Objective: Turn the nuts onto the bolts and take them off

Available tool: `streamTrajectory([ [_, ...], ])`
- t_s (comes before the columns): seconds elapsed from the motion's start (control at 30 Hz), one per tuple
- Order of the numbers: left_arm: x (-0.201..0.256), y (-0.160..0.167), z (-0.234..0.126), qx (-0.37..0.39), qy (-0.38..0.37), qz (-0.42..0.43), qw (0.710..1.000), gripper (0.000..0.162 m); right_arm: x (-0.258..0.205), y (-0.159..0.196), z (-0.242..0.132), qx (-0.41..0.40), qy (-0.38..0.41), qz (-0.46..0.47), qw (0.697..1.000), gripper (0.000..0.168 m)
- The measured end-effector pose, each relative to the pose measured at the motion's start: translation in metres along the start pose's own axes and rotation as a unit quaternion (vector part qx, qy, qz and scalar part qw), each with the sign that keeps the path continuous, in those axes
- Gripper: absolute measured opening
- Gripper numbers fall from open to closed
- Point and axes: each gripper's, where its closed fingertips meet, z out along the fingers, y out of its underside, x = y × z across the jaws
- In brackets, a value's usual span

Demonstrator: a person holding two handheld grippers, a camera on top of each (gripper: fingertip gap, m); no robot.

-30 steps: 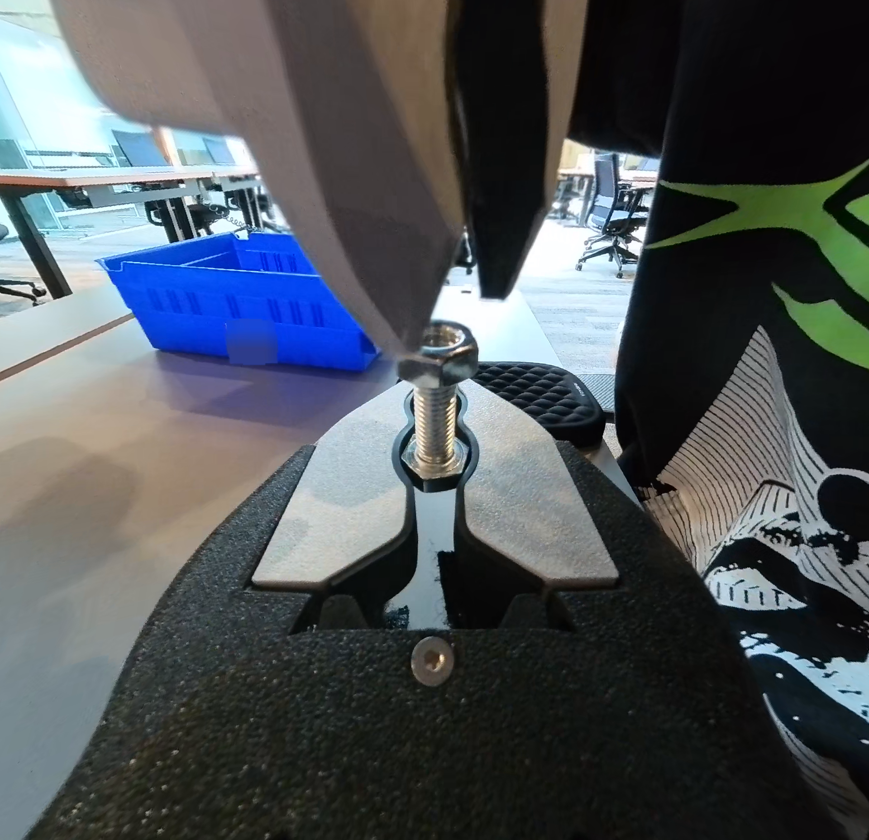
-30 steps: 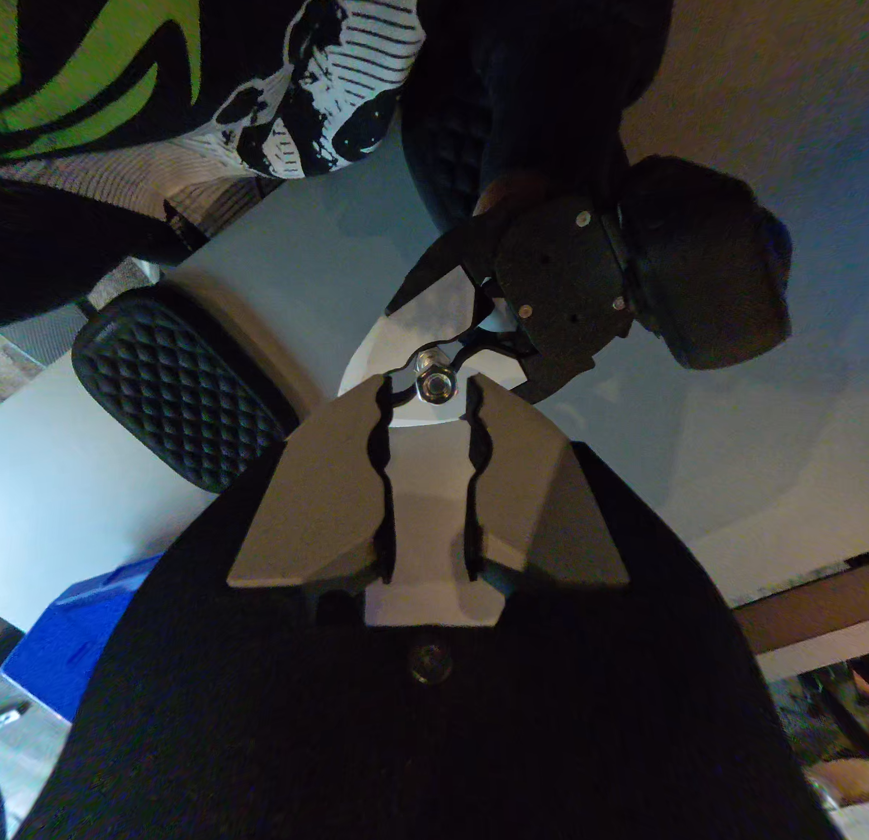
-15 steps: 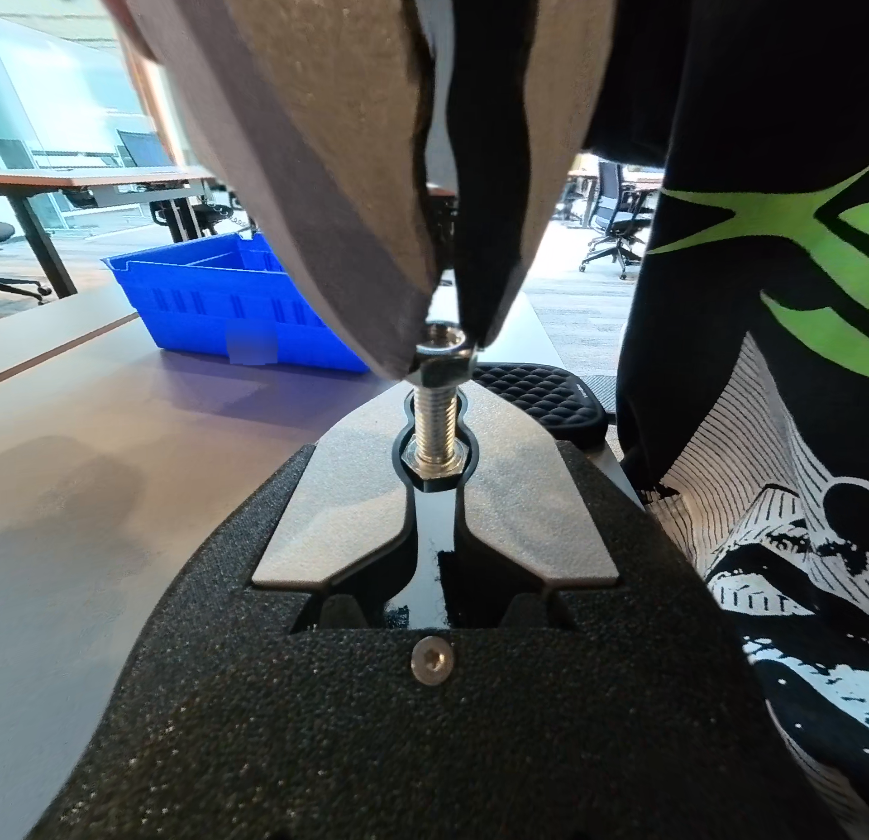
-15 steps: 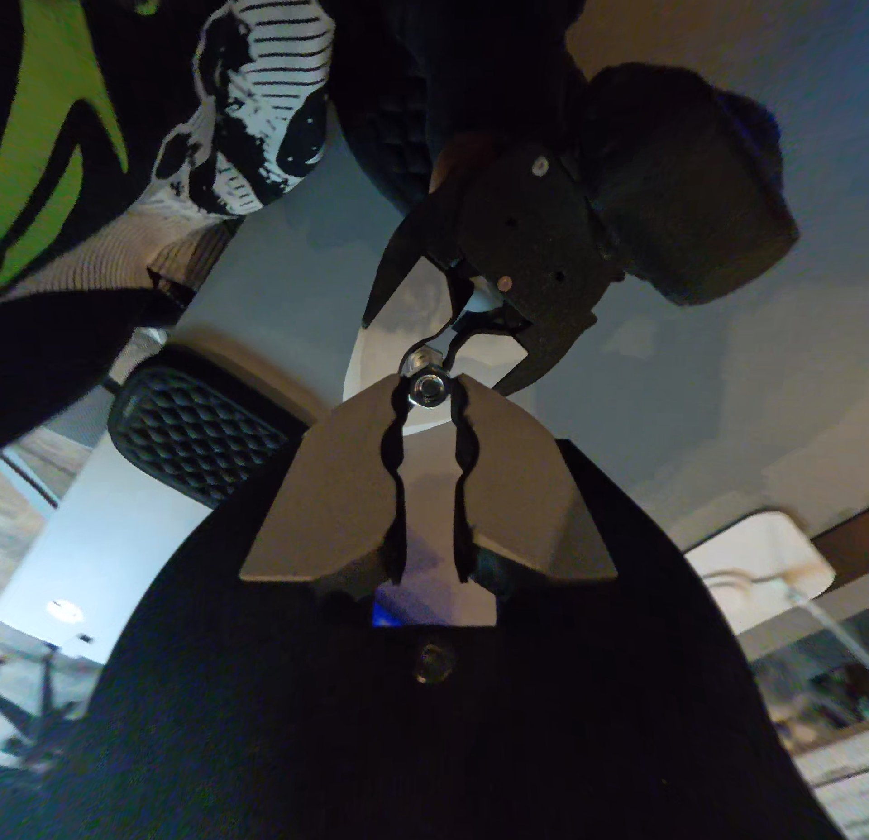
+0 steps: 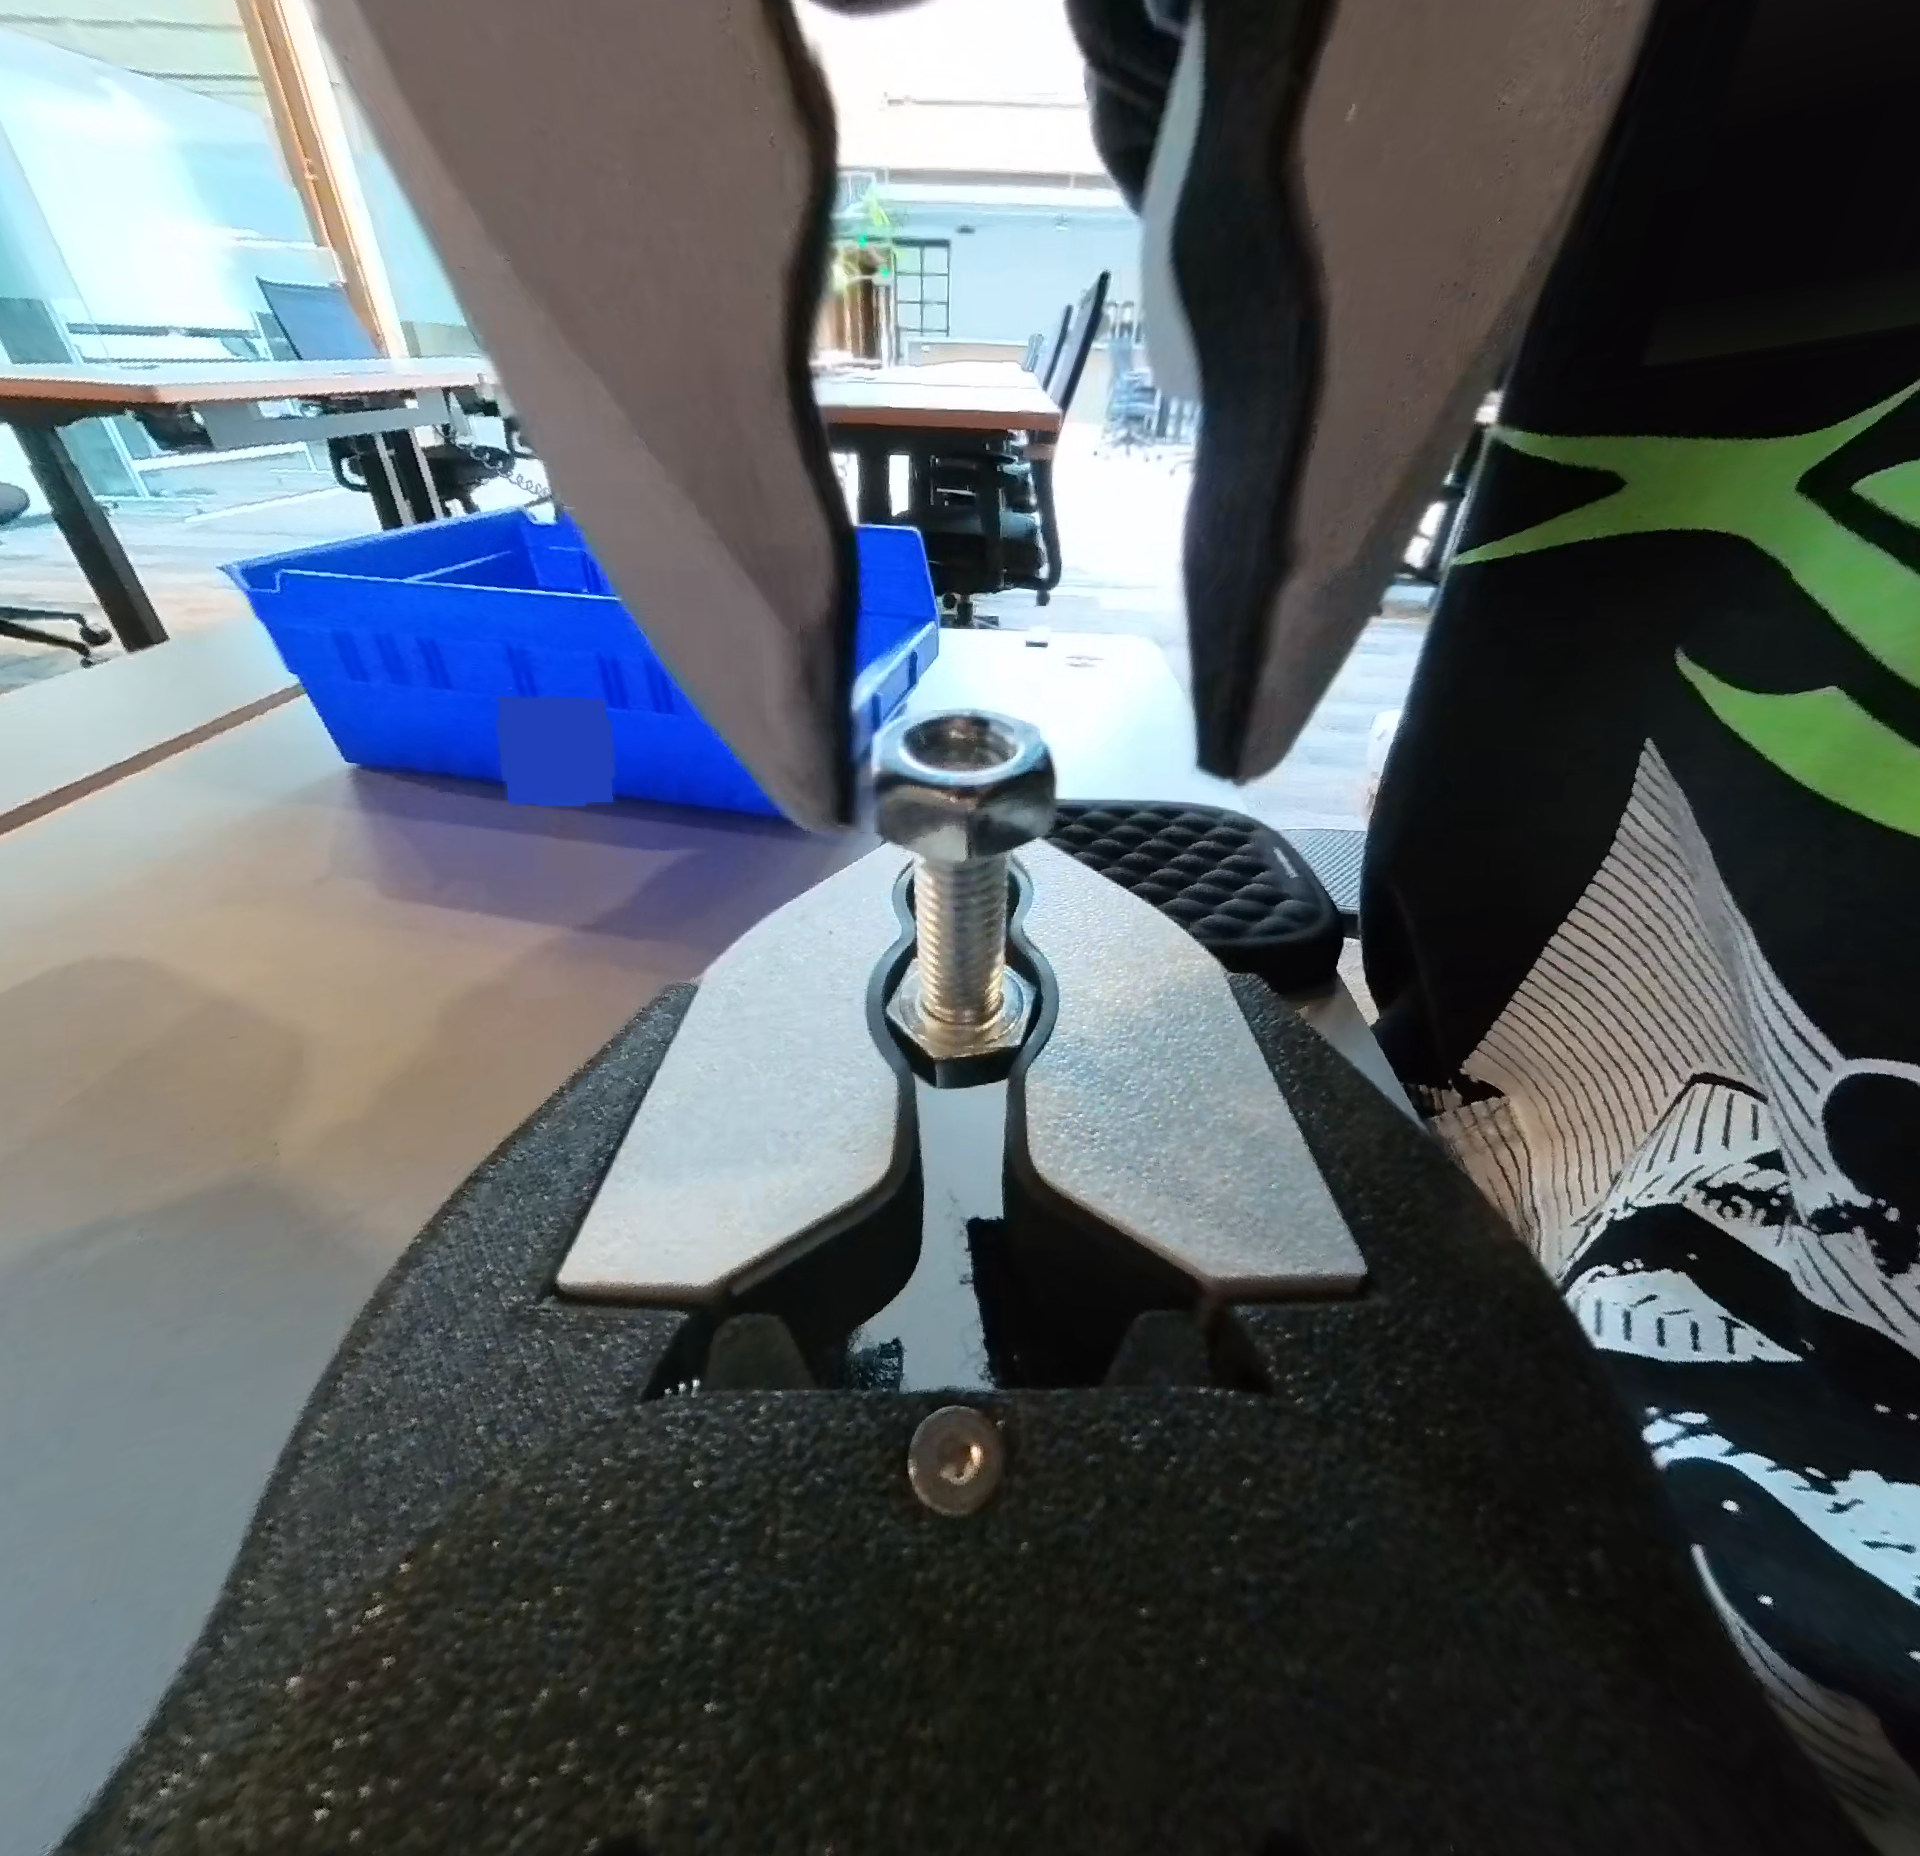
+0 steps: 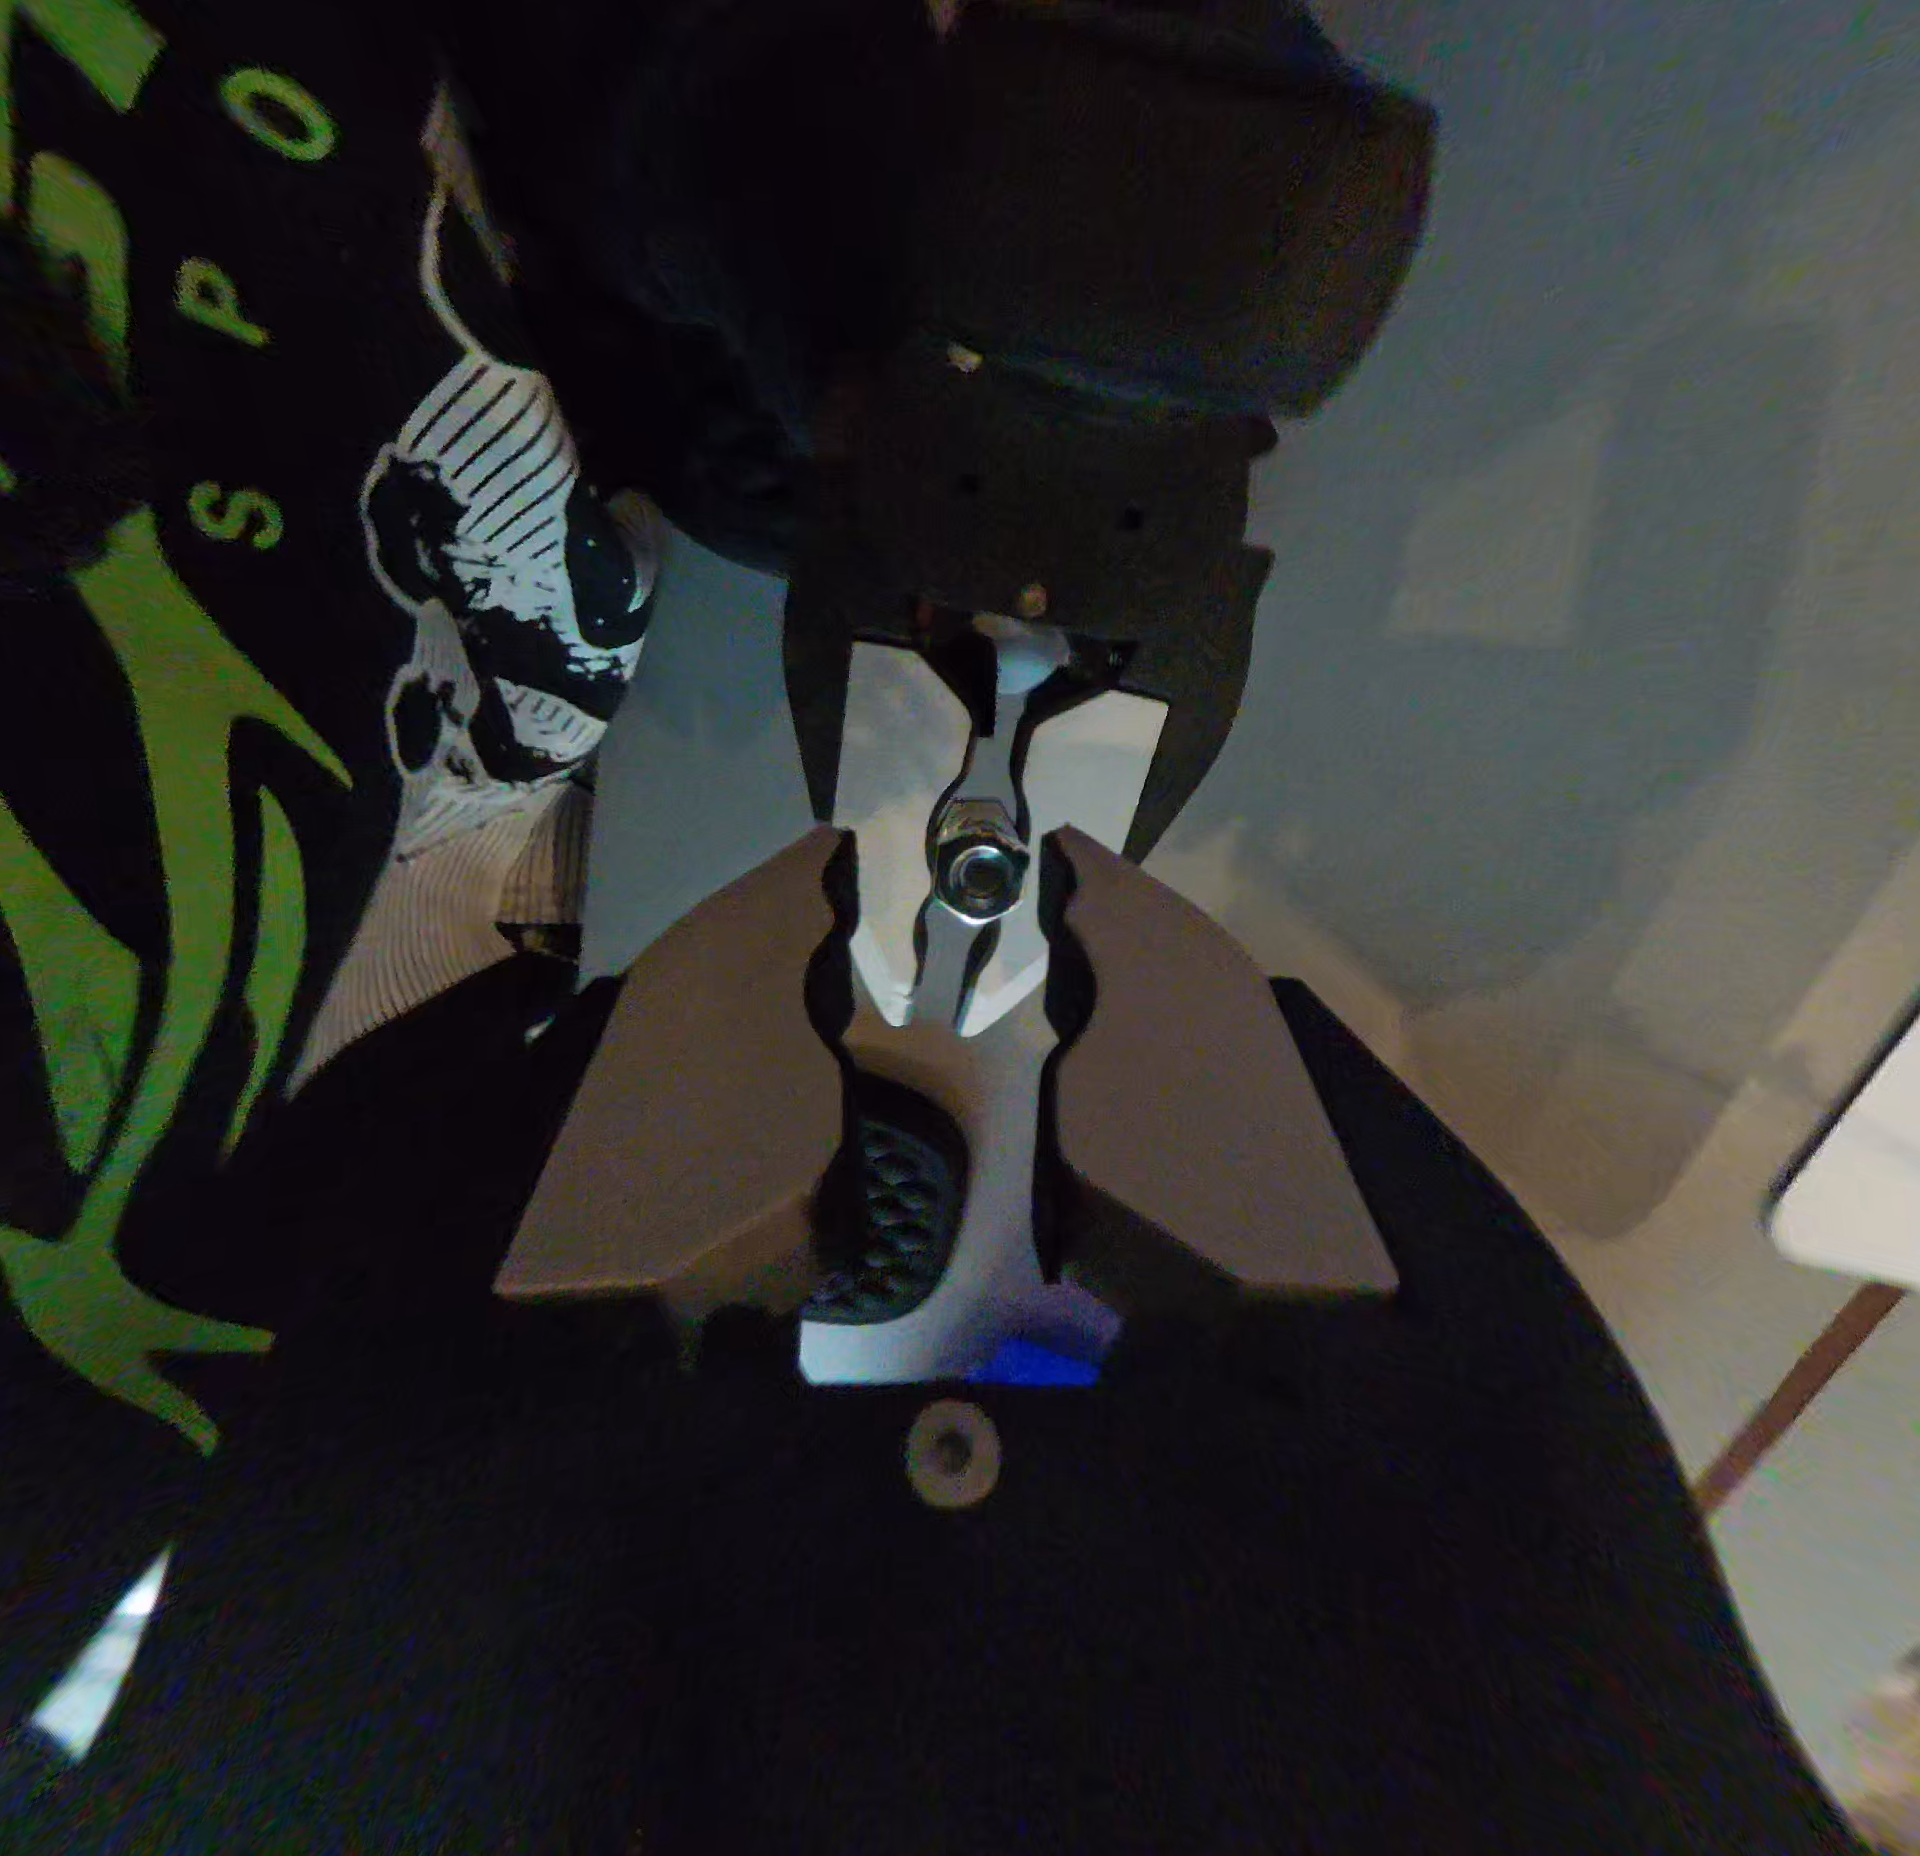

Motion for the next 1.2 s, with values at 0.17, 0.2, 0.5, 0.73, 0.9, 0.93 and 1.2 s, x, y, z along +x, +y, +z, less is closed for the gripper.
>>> streamTrajectory([
  [0.17, 0.001, -0.001, 0.0, 0.002, 0.004, 0.003, 1.0, 0.011, 0.004, -0.003, -0.013, -0.006, 0.008, -0.249, 0.968, 0.027],
  [0.2, 0.001, -0.001, 0.0, 0.002, 0.004, 0.003, 1.0, 0.011, 0.002, -0.002, -0.013, -0.012, -0.003, -0.289, 0.957, 0.027],
  [0.5, 0.002, -0.001, -0.001, 0.005, 0.007, 0.004, 1.0, 0.011, 0.003, 0.0, -0.007, -0.043, -0.073, -0.389, 0.917, 0.028],
  [0.73, 0.003, -0.001, 0.0, 0.003, 0.008, 0.007, 1.0, 0.012, 0.004, 0.006, -0.002, -0.059, -0.072, -0.395, 0.914, 0.017],
  [0.9, 0.0, -0.002, -0.001, 0.007, 0.002, 0.003, 1.0, 0.011, 0.007, 0.005, -0.002, -0.053, -0.047, -0.34, 0.938, 0.017],
  [0.93, 0.0, -0.002, -0.001, 0.006, 0.001, 0.002, 1.0, 0.011, 0.007, 0.006, -0.002, -0.055, -0.04, -0.319, 0.945, 0.017],
  [1.2, -0.001, -0.001, 0.0, 0.003, -0.005, 0.004, 1.0, 0.011, 0.006, 0.009, -0.002, -0.058, 0.023, -0.058, 0.996, 0.016],
])
